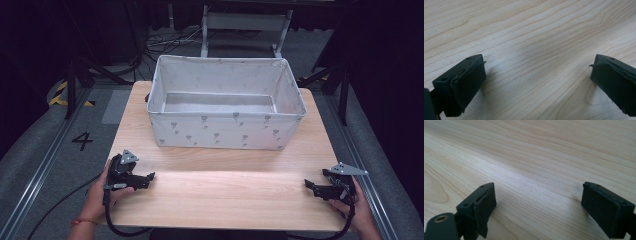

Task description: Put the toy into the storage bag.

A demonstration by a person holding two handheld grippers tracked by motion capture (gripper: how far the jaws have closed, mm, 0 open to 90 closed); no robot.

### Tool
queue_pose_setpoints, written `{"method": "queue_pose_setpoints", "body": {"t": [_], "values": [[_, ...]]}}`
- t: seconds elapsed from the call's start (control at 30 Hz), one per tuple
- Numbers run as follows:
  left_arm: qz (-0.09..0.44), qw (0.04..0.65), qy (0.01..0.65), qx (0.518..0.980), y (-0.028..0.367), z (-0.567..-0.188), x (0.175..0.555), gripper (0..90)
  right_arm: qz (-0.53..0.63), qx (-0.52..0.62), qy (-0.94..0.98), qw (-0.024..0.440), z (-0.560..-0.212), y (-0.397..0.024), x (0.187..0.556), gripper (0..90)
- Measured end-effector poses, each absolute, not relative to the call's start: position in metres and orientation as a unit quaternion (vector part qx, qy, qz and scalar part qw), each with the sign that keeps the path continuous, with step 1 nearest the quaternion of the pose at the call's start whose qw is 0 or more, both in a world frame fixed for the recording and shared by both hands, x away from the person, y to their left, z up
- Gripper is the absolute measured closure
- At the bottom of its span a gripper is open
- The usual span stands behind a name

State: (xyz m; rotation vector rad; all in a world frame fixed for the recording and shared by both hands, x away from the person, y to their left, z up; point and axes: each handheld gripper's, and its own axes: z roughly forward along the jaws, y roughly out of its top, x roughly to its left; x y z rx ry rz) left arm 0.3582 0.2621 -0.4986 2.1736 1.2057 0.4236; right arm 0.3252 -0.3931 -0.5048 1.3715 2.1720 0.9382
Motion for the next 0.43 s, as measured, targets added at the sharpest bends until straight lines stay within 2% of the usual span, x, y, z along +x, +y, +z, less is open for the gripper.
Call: {"method": "queue_pose_setpoints", "body": {"t": [0.43], "values": [[0.16, 0.306, 0.458, 0.819, 0.2617, -0.4988, 0.3582, 0.2, 0.334, 0.494, 0.777, 0.201, -0.5048, -0.3932, 0.3257, 10.6]]}}
